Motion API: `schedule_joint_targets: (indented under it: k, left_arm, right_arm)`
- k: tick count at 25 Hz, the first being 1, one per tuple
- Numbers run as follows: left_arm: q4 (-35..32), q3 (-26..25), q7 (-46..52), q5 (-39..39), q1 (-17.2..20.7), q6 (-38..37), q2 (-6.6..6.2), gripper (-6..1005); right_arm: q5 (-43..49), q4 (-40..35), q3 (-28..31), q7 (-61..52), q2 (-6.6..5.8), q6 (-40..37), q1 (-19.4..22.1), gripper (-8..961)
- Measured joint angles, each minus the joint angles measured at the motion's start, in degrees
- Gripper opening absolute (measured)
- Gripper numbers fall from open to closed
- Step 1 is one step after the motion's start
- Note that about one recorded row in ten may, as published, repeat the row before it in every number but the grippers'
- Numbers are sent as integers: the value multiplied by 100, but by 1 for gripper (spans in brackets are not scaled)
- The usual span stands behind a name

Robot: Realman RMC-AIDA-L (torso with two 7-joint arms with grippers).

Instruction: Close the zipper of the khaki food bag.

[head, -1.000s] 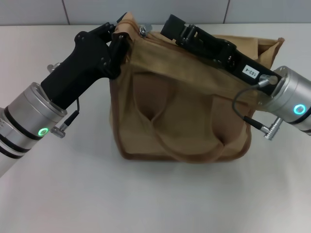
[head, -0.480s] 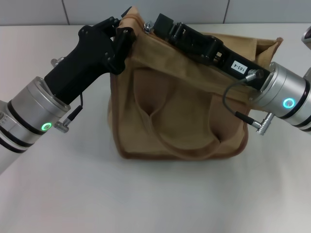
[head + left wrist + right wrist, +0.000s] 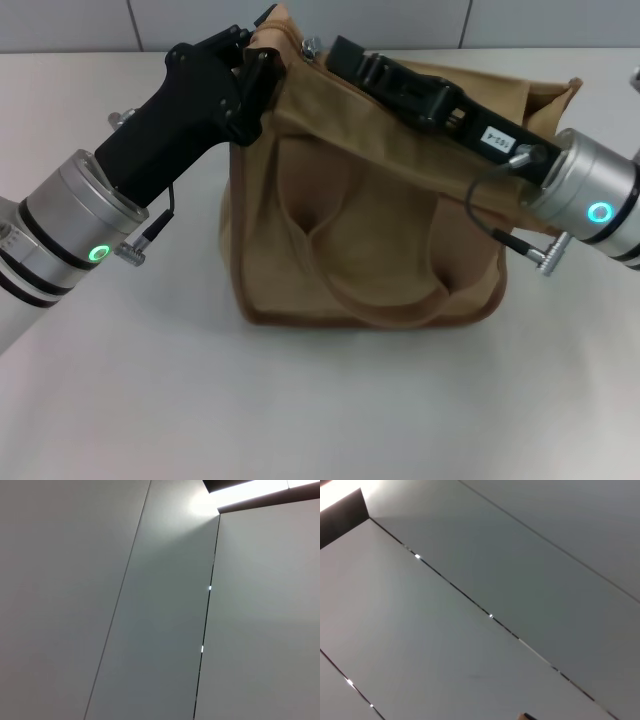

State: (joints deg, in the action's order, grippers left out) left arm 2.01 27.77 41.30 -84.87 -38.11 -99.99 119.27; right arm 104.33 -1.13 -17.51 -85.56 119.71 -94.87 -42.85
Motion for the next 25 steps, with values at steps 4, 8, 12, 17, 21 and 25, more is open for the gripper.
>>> schedule_joint_targets:
  k: [4, 8, 12, 17, 21, 25]
  left_arm:
    - [-8, -37, 0, 8, -12, 0, 0, 29]
    - [-9, -45, 0, 9, -13, 1, 0, 30]
    - [-9, -45, 0, 8, -13, 5, -1, 30]
    - [0, -51, 0, 11, -13, 15, -1, 30]
    - [8, -59, 0, 11, -12, 20, -1, 30]
    - [10, -67, 0, 11, -12, 20, -1, 29]
  right_arm:
    - [-11, -253, 34, 143, -2, -180, 91, 435]
    - [-20, -313, 51, 755, -2, -232, 84, 436]
    - [-185, -392, 113, 1938, -4, -449, 101, 437]
    - [-565, -477, 108, 4501, -11, -1113, 249, 433]
    - [-663, -388, 79, 6653, -7, -1039, 339, 428]
    - [-862, -16, 114, 8223, -1, -752, 422, 423]
